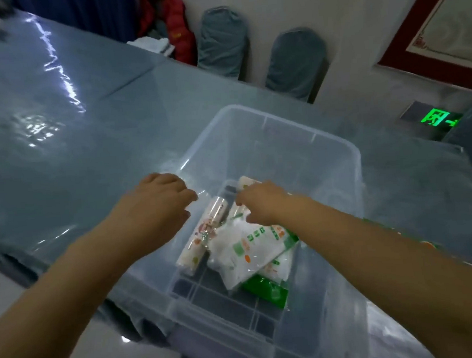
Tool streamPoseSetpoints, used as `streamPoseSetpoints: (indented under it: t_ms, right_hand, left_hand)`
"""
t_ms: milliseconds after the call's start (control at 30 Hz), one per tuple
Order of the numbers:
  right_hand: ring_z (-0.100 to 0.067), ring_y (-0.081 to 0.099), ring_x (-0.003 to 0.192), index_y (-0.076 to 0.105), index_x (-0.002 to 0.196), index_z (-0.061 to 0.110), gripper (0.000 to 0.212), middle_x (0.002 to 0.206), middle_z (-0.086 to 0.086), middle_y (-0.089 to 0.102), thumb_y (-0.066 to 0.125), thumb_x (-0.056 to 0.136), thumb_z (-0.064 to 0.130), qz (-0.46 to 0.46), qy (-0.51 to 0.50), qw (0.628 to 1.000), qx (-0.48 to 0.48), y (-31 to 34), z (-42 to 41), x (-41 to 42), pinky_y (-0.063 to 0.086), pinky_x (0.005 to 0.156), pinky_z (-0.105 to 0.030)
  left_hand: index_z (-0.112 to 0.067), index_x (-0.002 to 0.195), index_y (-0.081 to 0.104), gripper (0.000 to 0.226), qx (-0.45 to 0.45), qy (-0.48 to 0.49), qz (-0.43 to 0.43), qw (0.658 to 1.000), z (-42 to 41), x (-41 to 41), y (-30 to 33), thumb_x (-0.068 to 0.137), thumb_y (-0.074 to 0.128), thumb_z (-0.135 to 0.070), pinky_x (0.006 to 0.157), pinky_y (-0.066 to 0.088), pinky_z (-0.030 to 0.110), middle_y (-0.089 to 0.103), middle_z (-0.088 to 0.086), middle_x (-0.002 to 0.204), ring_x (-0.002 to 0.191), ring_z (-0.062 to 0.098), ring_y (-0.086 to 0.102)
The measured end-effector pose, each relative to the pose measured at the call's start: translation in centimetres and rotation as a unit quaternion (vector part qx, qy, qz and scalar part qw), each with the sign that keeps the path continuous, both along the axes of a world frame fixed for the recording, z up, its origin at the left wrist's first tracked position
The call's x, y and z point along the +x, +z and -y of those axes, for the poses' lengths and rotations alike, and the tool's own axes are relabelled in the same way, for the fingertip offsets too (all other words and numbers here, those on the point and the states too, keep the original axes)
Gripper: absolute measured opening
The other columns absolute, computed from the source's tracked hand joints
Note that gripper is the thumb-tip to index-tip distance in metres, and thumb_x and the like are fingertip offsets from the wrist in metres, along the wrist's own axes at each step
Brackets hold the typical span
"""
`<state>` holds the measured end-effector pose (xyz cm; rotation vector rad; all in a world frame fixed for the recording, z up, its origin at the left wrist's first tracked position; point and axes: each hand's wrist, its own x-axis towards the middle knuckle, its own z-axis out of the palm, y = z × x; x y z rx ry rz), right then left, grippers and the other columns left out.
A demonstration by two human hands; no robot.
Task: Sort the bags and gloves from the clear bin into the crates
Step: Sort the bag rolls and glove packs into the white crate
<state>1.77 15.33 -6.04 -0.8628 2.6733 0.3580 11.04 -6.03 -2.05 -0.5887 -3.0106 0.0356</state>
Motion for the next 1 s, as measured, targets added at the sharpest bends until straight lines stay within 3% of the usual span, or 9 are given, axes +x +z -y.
streamPoseSetpoints:
  t_ms: [100,200,400,567,667,767,833,900,1000]
  right_hand:
    - [-0.026,0.057,0.106,0.045,0.129,0.020,0.052,0.125,-0.006,0.057,0.064,0.080,0.017,0.056,0.003,0.997,0.048,-2.8,1.2,-0.3,0.047,0.080,-0.034]
    - [-0.025,0.056,0.105,0.049,0.120,0.020,0.049,0.122,-0.005,0.056,0.070,0.076,0.020,0.051,0.013,0.997,0.051,-4.4,1.2,-0.2,0.042,0.080,-0.035]
    - [-0.023,0.058,0.097,0.065,0.098,0.021,0.019,0.104,-0.002,0.065,0.064,0.079,0.024,0.024,0.025,0.997,0.069,-4.0,-0.2,0.0,0.040,0.087,-0.037]
    - [-0.028,0.053,0.095,0.071,0.091,0.019,0.017,0.098,-0.007,0.062,0.059,0.081,0.026,-0.091,0.036,0.995,0.013,-0.2,-1.4,0.1,0.032,0.075,-0.033]
    - [-0.030,0.052,0.090,0.073,0.091,0.018,0.015,0.091,-0.010,0.060,0.062,0.082,0.025,-0.165,0.036,0.984,-0.052,3.4,-2.3,0.9,0.030,0.072,-0.033]
    - [-0.032,0.060,0.064,0.076,0.074,0.014,0.003,0.066,-0.011,0.064,0.073,0.073,0.015,-0.261,0.032,0.952,-0.157,7.1,-3.3,2.1,0.040,0.061,-0.034]
    - [-0.029,0.063,0.056,0.077,0.076,0.018,0.006,0.063,-0.009,0.070,0.076,0.070,0.018,-0.330,0.003,0.920,-0.213,9.0,-4.3,3.1,0.045,0.055,-0.031]
    - [-0.027,0.068,0.063,0.077,0.085,0.021,0.012,0.076,-0.006,0.075,0.074,0.073,0.022,-0.347,-0.074,0.890,-0.287,10.8,-5.4,3.9,0.046,0.058,-0.028]
    - [-0.016,0.068,0.079,0.075,0.094,0.019,0.018,0.091,-0.003,0.075,0.072,0.077,0.015,-0.291,-0.212,0.832,-0.421,12.7,-7.9,4.6,0.048,0.070,-0.025]
  left_hand:
    - [-0.027,0.118,0.055,0.032,-0.015,-0.042,0.017,0.999,0.6,-0.2,-1.3,0.089,0.045,-0.036,0.106,0.026,0.035,0.059,-0.005,0.125,0.127,0.015,0.041]
    - [-0.025,0.114,0.057,0.031,0.002,-0.048,0.025,0.999,0.9,-0.4,-1.8,0.088,0.045,-0.039,0.101,0.032,0.036,0.063,-0.004,0.116,0.117,0.017,0.048]
    - [-0.026,0.118,0.055,0.036,0.002,-0.064,0.020,0.998,1.1,-0.6,-2.2,0.088,0.045,-0.045,0.103,0.033,0.039,0.063,-0.004,0.119,0.118,0.017,0.049]
    - [-0.030,0.126,0.051,0.045,0.042,-0.069,0.035,0.996,1.0,-0.5,-1.6,0.088,0.040,-0.051,0.115,0.008,0.041,0.056,-0.007,0.132,0.136,0.014,0.030]
    - [-0.031,0.137,0.034,0.056,0.052,-0.098,0.043,0.993,0.4,-1.0,-0.6,0.087,0.042,-0.055,0.113,-0.003,0.032,0.043,-0.007,0.144,0.141,0.012,0.019]
    - [-0.030,0.141,0.025,0.066,0.112,-0.088,0.056,0.988,-1.1,-1.9,1.4,0.084,0.038,-0.062,0.109,0.026,0.031,0.041,-0.005,0.145,0.133,0.015,0.034]
    - [-0.035,0.136,0.032,0.069,0.165,-0.102,0.065,0.979,-2.2,-2.5,3.1,0.079,0.020,-0.072,0.091,0.045,0.035,0.052,-0.008,0.135,0.117,0.014,0.051]
    - [-0.048,0.120,0.041,0.064,0.226,-0.149,0.107,0.957,-3.0,-3.1,4.1,0.075,0.006,-0.078,0.076,0.048,0.029,0.061,-0.013,0.119,0.100,0.007,0.058]
    - [-0.053,0.106,0.048,0.053,0.389,-0.146,0.187,0.890,-4.7,-4.6,4.8,0.076,0.010,-0.075,0.087,0.048,0.030,0.062,-0.011,0.114,0.103,0.005,0.059]
